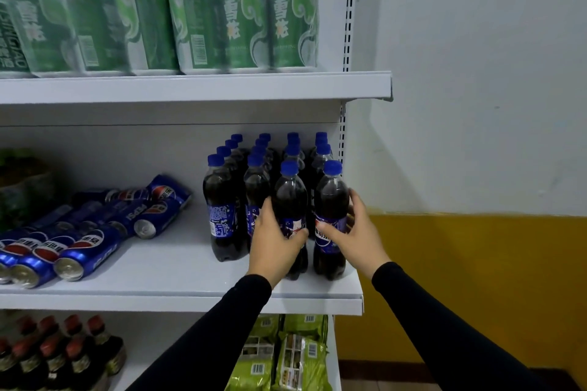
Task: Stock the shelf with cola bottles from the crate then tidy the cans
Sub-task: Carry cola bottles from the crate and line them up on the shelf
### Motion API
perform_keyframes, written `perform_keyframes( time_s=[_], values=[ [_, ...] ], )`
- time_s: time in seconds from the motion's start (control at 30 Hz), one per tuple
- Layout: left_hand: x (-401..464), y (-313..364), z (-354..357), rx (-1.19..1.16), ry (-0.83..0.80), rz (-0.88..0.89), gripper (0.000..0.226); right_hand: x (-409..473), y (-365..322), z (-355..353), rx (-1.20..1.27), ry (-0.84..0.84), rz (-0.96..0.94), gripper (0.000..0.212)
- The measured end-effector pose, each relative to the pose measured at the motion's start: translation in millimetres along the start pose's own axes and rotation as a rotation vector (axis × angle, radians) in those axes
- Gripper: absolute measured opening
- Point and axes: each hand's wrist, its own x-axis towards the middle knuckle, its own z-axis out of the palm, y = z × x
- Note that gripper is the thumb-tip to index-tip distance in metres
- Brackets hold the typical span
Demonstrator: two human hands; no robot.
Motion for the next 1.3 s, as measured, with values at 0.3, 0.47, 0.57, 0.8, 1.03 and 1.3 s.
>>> perform_keyframes(
  time_s=[0.3, 0.47, 0.57, 0.8, 1.03, 1.3],
  values=[
    [-24.7, -27.8, 16.5, 0.17, 0.058, -0.115, 0.067, -18.6, 51.5, 7.5, -0.173, -0.014, 0.11, 0.071],
    [-14.7, -25.5, 26.3, 0.194, 0.099, -0.122, 0.064, -6.3, 52.8, 12.5, -0.155, -0.003, 0.113, 0.063],
    [-8.6, -25.2, 31.8, 0.221, 0.109, -0.136, 0.064, 3.5, 56.0, 16.9, -0.124, 0.006, 0.117, 0.058],
    [0.8, -25.4, 39.5, 0.298, 0.131, -0.164, 0.065, 15.0, 58.6, 20.8, -0.13, 0.013, 0.111, 0.055],
    [6.5, -26.9, 44.5, 0.338, 0.142, -0.173, 0.061, 23.8, 63.5, 25.6, -0.128, 0.021, 0.13, 0.06],
    [8.8, -26.8, 46.5, 0.359, 0.142, -0.172, 0.058, 25.9, 63.1, 25.7, -0.144, 0.009, 0.134, 0.065]
  ],
)
